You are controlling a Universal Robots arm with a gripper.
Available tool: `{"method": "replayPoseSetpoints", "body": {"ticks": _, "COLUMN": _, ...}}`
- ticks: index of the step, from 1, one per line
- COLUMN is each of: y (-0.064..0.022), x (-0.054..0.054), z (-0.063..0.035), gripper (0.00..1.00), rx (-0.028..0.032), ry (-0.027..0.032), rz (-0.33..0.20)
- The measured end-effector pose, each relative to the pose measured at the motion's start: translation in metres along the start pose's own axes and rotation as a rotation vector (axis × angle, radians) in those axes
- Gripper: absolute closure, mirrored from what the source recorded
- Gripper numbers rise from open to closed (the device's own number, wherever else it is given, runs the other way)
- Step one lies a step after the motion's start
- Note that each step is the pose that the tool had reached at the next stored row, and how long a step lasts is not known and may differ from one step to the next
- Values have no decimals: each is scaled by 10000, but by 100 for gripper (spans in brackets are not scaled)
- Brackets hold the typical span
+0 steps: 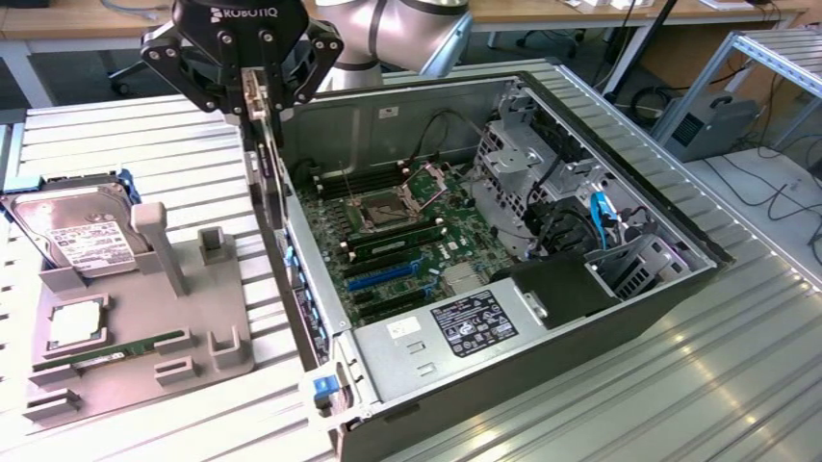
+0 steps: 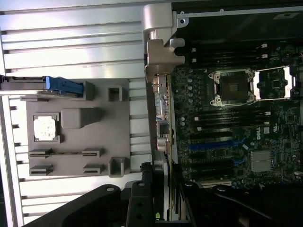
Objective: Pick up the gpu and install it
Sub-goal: 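Pick up the gpu and move the gpu toward the slot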
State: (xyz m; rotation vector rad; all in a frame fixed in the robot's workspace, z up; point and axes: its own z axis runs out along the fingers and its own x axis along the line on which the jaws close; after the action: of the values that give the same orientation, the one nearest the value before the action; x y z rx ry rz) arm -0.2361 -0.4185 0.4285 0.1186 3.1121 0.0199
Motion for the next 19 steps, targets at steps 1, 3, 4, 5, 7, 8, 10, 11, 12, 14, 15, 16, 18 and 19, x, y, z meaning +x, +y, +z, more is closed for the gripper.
{"method": "replayPoseSetpoints", "body": {"ticks": 1, "y": 0, "x": -6, "z": 1, "gripper": 73, "rx": 0, "ry": 0, "rz": 0}}
{"method": "replayPoseSetpoints", "body": {"ticks": 3, "y": 1, "x": -18, "z": 2, "gripper": 73, "rx": 0, "ry": 0, "rz": -1}}
{"method": "replayPoseSetpoints", "body": {"ticks": 4, "y": 2, "x": -23, "z": 2, "gripper": 73, "rx": 0, "ry": 0, "rz": 0}}
{"method": "replayPoseSetpoints", "body": {"ticks": 5, "y": 2, "x": -28, "z": 3, "gripper": 73, "rx": -1, "ry": -1, "rz": 0}}
{"method": "replayPoseSetpoints", "body": {"ticks": 7, "y": 3, "x": -36, "z": 3, "gripper": 73, "rx": -1, "ry": 0, "rz": 0}}
{"method": "replayPoseSetpoints", "body": {"ticks": 8, "y": 3, "x": -41, "z": 3, "gripper": 73, "rx": 0, "ry": 0, "rz": 0}}
{"method": "replayPoseSetpoints", "body": {"ticks": 10, "y": 3, "x": -48, "z": 4, "gripper": 73, "rx": 0, "ry": 0, "rz": 0}}
{"method": "replayPoseSetpoints", "body": {"ticks": 11, "y": 4, "x": -53, "z": 4, "gripper": 73, "rx": 0, "ry": 1, "rz": 0}}
{"method": "replayPoseSetpoints", "body": {"ticks": 12, "y": 4, "x": -56, "z": 5, "gripper": 73, "rx": 0, "ry": 0, "rz": 0}}
{"method": "replayPoseSetpoints", "body": {"ticks": 14, "y": 5, "x": -64, "z": 6, "gripper": 73, "rx": -1, "ry": 0, "rz": 0}}
{"method": "replayPoseSetpoints", "body": {"ticks": 15, "y": 5, "x": -69, "z": 6, "gripper": 73, "rx": 0, "ry": 0, "rz": 0}}
{"method": "replayPoseSetpoints", "body": {"ticks": 16, "y": 6, "x": -73, "z": 7, "gripper": 73, "rx": -1, "ry": 0, "rz": 0}}
{"method": "replayPoseSetpoints", "body": {"ticks": 18, "y": 6, "x": -84, "z": 8, "gripper": 73, "rx": -1, "ry": 0, "rz": 0}}
{"method": "replayPoseSetpoints", "body": {"ticks": 19, "y": 6, "x": -88, "z": 8, "gripper": 73, "rx": -1, "ry": -1, "rz": 0}}
